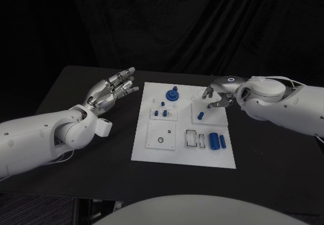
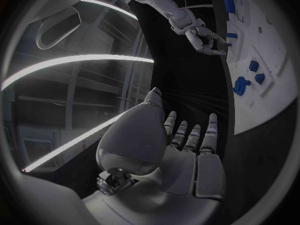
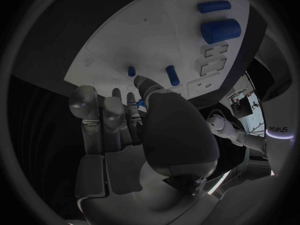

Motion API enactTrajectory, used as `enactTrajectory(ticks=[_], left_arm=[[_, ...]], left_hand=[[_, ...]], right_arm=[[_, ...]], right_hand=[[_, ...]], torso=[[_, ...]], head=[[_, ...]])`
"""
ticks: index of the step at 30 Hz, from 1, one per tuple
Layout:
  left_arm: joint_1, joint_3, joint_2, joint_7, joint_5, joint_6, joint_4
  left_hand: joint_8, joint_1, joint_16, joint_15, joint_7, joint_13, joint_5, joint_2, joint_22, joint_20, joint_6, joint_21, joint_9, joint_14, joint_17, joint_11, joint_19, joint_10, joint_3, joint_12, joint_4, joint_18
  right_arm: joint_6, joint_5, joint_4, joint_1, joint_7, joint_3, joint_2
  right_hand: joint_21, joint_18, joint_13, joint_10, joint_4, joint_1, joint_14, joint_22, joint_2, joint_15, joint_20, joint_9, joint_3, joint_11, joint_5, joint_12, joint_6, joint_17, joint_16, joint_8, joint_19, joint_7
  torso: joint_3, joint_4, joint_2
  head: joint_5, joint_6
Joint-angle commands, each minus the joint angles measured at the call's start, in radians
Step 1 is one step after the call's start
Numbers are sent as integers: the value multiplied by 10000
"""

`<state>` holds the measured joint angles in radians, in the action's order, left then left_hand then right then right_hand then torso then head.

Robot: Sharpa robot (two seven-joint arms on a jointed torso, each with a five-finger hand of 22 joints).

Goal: Assemble the parts on the task board

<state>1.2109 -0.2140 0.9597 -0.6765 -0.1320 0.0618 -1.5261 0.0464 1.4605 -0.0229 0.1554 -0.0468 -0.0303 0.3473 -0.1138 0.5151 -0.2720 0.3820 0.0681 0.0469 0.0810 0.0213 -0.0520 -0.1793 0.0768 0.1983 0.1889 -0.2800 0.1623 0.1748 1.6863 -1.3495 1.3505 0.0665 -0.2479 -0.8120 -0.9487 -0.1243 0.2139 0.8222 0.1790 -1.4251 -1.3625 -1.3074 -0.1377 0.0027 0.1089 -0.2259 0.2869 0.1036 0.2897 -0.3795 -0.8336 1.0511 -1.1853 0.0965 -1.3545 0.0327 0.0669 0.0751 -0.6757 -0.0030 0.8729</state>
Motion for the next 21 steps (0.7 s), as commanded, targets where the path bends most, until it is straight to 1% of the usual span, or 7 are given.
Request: enactTrajectory(ticks=[1, 5, 7, 10, 15, 16, 21], left_arm=[[-19, 11, -32, -1646, -83, -277, 23], [-24, 11, -44, -1610, -162, -337, 46], [-27, 12, -36, -1586, -188, -361, 48], [-30, 12, -15, -1559, -203, -383, 47], [-34, 12, -10, -1503, -213, -439, 85], [-36, 12, -16, -1490, -214, -454, 101], [-46, 12, -23, -1465, -217, -523, 118]], left_hand=[[-61, 145, -50, 8, -7, -7, 66, -14, 8, -28, -119, 66, -21, 93, 22, -110, -111, -22, 61, 35, 1, 181], [-60, 238, -96, 61, -12, -10, 66, -40, 35, -62, -148, 86, -23, 202, 44, -163, -166, -12, 76, 53, 35, 181], [-62, 281, -119, 90, -17, -11, 66, -57, 54, -76, -180, 98, -26, 250, 53, -193, -199, -9, 82, 57, 49, 182], [-59, 313, -157, 122, -24, -15, 65, -78, 107, -94, -182, 122, -25, 329, 70, -225, -256, 4, 96, 78, 54, 182], [-63, 340, -195, 156, -24, -17, 65, -96, 140, -112, -224, 144, -29, 403, 84, -262, -309, 14, 113, 88, 56, 180], [-68, 357, -212, 179, -24, -17, 65, -109, 172, -124, -265, 160, -34, 430, 88, -286, -347, 17, 122, 90, 58, 178], [-70, 419, -252, 226, -16, -19, 67, -135, 205, -147, -301, 189, -36, 493, 99, -340, -416, 26, 129, 104, 88, 171]], right_arm=[[144, 143, 77, -53, 118, 7, -6], [225, 144, 164, -98, 84, 6, 13], [274, 145, 222, -144, 52, 6, 31], [319, 145, 294, -192, 15, 6, 68], [394, 145, 350, -248, -43, 6, 112], [413, 145, 362, -264, -65, 7, 125], [463, 127, 467, -348, -187, 8, 206]], right_hand=[[0, 164, -20, 106, -37, 75, -51, -1219, -10, -32, -29, -33, 31, -14, -49, 77, -159, -33, -4, 75, -83, 5], [14, 164, -33, 224, -60, 120, -49, -1215, -14, -46, -40, -82, 77, -32, -47, 112, -326, -46, -7, 132, -77, 17], [20, 162, -32, 300, -67, 147, -36, -1214, -16, -53, -49, -107, 96, -46, -48, 114, -396, -81, 14, 156, -74, 28], [28, 161, -17, 479, -65, 204, -33, -1212, -24, -67, -61, -133, 129, -75, -48, 92, -441, -101, 21, 155, -72, 56], [9, 165, -9, 592, -56, 258, -40, -1217, -32, -71, -68, -162, 153, -92, -49, 89, -512, -102, 14, 173, -81, 105], [13, 165, -8, 607, -57, 263, -37, -1216, -34, -73, -69, -167, 158, -95, -49, 91, -524, -113, 21, 177, -80, 118], [72, 154, 8, 861, -140, 229, 22, -1203, -39, -117, -101, -257, 296, -149, -44, 103, -756, -262, 124, 255, -59, 171]], torso=[[30, 29, -11], [15, 70, 0], [-2, 65, -3], [33, 47, -9], [38, 32, -6], [47, 47, -7], [54, 48, -12]], head=[[-41, -3], [-60, -3], [-54, -3], [-27, -3], [-31, -3], [-44, -3], [-59, -3]])
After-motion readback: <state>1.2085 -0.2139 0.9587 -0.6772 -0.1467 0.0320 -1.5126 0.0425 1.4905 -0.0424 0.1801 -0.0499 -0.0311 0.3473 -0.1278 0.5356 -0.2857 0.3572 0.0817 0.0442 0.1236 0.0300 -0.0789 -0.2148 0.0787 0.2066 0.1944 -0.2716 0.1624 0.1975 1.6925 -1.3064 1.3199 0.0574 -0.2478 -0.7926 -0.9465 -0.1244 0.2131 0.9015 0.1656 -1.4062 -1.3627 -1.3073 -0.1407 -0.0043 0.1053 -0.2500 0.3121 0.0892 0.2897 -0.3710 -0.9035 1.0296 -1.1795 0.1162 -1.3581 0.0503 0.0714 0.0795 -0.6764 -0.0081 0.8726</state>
